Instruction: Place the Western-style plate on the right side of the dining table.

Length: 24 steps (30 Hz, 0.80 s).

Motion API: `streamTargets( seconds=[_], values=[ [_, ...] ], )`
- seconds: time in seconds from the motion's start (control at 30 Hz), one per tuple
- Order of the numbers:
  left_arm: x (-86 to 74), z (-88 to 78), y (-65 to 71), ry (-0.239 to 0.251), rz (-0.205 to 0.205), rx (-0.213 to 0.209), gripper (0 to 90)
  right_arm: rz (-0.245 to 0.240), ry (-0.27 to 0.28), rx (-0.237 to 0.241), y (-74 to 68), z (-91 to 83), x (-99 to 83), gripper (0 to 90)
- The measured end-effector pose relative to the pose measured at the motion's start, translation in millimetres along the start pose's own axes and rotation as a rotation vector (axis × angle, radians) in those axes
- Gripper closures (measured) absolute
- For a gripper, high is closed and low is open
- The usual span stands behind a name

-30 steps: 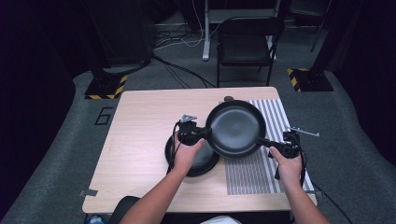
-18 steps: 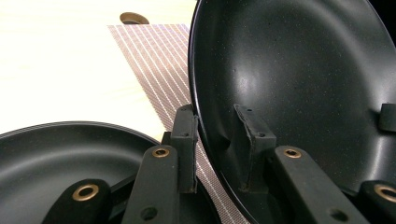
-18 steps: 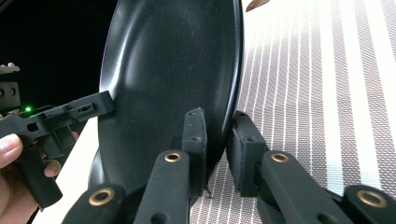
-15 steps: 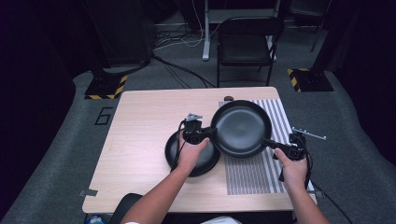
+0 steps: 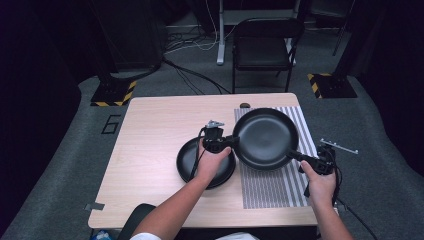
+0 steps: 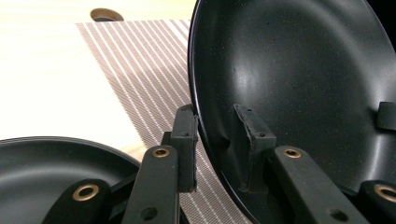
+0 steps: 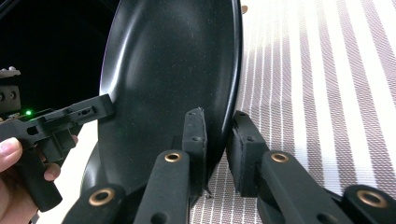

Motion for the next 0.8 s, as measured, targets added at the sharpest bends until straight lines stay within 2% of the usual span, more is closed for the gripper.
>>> streamTargets(
  seconds=[0.4,0.5,0.8],
  values=[
    [0.4,15.0,16.0,-0.016,-0.005,-0.042,71.5,-0.001,0.046,-0.033,11.9,-14.2,11.4,78.4],
    [2.7,17.5,20.2,-0.015,0.0,-0.052,71.6,0.018,0.053,-0.039,12.9,-17.0,13.8,78.4],
    [3.2,23.8,26.2,-0.024,0.001,-0.057,71.5,0.025,0.075,-0.043,19.0,-21.2,21.2,78.7]
  ],
)
Point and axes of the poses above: each handheld gripper's, and its own axes: z roughly forward along the jaws, x roughly out of its top, y roughly to its right, the point moved 10 cm from there along z, roughly forward along the jaws, and after that the axes turned 15 degrees about y, right-handed, at the moved point
